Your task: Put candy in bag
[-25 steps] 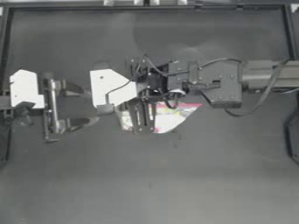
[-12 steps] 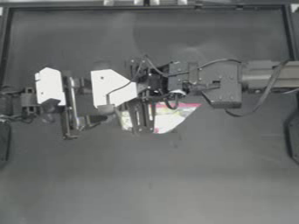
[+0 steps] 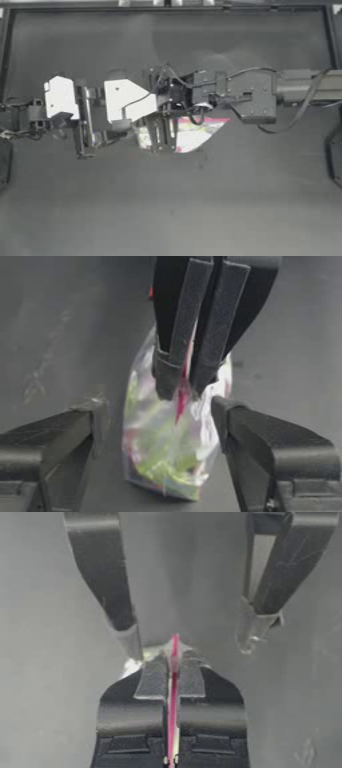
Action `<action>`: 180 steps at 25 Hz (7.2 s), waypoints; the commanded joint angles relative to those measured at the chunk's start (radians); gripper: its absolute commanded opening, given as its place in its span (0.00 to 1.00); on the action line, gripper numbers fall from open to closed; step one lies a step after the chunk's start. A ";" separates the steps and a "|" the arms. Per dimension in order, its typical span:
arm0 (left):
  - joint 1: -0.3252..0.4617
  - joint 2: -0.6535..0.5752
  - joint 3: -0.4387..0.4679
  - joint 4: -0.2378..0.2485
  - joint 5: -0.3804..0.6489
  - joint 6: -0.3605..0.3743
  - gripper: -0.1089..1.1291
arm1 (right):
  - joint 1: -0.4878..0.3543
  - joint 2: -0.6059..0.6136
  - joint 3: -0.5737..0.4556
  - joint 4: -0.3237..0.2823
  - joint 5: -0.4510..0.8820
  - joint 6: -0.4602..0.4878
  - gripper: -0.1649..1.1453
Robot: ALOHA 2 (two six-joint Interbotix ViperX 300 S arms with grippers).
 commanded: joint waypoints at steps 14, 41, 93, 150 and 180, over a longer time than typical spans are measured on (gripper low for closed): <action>0.002 0.018 -0.037 0.005 -0.009 0.000 0.68 | 0.000 -0.048 -0.005 0.002 -0.011 0.000 0.17; -0.017 0.015 -0.037 0.044 -0.008 0.000 0.22 | 0.002 -0.041 -0.005 0.002 -0.011 0.000 0.17; -0.021 0.005 -0.003 0.064 -0.009 0.002 0.11 | -0.074 -0.245 0.357 -0.055 0.012 0.169 0.17; -0.017 0.012 -0.003 0.064 -0.009 0.000 0.11 | -0.075 -0.575 0.716 -0.150 0.051 0.434 0.17; -0.110 -0.080 -0.015 0.058 0.023 -0.003 0.11 | 0.089 -0.574 0.577 -0.143 0.044 0.497 0.17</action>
